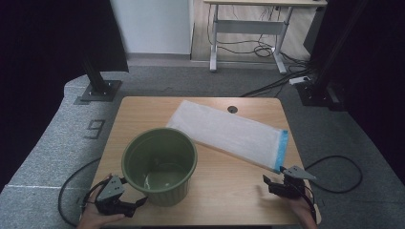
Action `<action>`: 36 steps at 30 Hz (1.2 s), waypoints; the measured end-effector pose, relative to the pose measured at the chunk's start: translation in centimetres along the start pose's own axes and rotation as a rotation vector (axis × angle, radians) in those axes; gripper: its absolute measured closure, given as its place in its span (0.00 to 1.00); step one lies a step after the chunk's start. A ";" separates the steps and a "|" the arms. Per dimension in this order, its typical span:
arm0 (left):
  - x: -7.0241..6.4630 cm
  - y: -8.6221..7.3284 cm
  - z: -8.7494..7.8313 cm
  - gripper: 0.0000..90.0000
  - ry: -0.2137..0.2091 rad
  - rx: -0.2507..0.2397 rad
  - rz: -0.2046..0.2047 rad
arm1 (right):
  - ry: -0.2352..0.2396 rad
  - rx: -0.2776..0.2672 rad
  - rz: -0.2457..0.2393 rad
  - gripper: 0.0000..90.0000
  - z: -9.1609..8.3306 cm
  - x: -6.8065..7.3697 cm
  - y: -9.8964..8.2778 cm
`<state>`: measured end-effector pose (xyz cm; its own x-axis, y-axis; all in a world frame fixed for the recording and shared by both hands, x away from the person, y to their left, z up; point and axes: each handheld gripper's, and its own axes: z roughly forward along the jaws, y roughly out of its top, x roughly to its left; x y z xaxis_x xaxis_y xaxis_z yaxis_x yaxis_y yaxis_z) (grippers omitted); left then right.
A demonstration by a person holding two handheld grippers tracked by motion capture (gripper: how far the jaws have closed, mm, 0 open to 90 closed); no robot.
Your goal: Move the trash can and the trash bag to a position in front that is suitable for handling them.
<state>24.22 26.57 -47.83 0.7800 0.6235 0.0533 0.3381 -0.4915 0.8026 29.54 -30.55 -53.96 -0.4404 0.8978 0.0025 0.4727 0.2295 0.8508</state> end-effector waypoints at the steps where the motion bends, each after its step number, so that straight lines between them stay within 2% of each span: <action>1: 0.0 0.1 0.3 0.13 -0.003 -0.002 0.004 | 0.001 0.006 -0.010 0.19 0.0 0.1 -0.1; 6: 0.2 0.7 1.4 0.14 -0.031 -0.009 0.018 | -0.002 0.004 -0.008 0.20 -0.3 0.2 -0.3; 13: 0.5 1.3 2.7 0.13 -0.053 -0.005 0.029 | 0.004 0.020 -0.036 0.20 -0.3 0.6 -0.6; 18: 0.7 1.7 3.4 0.14 -0.066 -0.004 0.020 | 0.000 0.019 -0.046 0.20 -0.6 1.1 -1.0; 22: 0.8 2.1 4.1 0.15 -0.079 0.001 0.020 | 0.007 0.048 -0.085 0.20 -0.7 1.5 -1.6; 24: 0.9 2.3 4.7 0.15 -0.084 0.011 0.028 | 0.008 0.055 -0.087 0.20 -0.7 1.5 -1.8; 26: 0.9 2.7 5.5 0.15 -0.097 0.014 0.011 | 0.006 0.052 -0.079 0.20 -0.8 1.4 -1.8; 36: -0.5 6.0 9.3 0.16 -0.060 0.078 0.025 | -0.004 0.042 -0.070 0.20 -1.0 1.3 -1.7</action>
<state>30.74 17.67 -48.59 0.8180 0.5742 0.0354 0.3563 -0.5540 0.7524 27.37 -30.12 -54.88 -0.4704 0.8805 -0.0588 0.4726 0.3076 0.8259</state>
